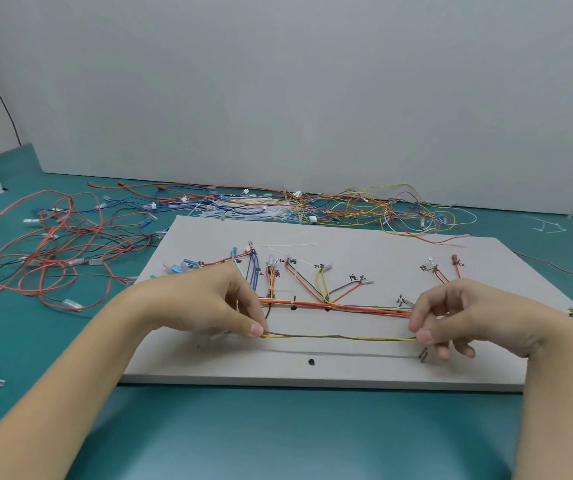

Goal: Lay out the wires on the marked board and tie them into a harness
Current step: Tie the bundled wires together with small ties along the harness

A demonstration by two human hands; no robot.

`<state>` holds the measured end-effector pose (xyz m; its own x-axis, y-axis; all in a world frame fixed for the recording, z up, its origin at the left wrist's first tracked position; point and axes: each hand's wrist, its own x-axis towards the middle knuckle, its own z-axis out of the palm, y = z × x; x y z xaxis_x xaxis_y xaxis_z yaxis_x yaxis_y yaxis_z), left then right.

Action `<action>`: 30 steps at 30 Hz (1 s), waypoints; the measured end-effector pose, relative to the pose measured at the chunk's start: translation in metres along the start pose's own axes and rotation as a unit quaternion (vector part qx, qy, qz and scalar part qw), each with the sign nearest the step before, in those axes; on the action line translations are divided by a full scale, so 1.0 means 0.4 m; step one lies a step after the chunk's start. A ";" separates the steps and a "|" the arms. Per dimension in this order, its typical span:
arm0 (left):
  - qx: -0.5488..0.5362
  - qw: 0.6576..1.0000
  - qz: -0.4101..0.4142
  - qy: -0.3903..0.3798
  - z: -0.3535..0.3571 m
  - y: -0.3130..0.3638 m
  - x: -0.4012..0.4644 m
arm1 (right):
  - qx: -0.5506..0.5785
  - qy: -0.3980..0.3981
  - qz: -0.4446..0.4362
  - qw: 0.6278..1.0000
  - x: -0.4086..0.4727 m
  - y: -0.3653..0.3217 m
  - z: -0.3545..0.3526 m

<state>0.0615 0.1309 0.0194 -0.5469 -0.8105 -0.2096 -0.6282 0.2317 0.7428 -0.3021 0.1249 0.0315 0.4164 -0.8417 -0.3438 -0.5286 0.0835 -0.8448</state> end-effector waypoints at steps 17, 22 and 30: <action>0.015 0.999 -0.031 -0.042 0.026 0.019 0.008 | -0.032 -0.029 0.094 0.995 -0.005 0.020 -0.006; 0.017 0.999 -0.032 -0.032 0.030 0.019 0.014 | 0.018 -0.036 0.093 0.995 -0.004 0.038 -0.019; 0.011 0.999 -0.032 -0.035 0.032 0.020 0.014 | 0.027 -0.038 0.097 0.994 -0.009 0.038 -0.021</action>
<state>0.0465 0.1352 0.0161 -0.5420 -0.7850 -0.3001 -0.6749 0.1938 0.7120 -0.3176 0.1247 0.0234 0.3658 -0.7643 -0.5311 -0.5646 0.2714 -0.7794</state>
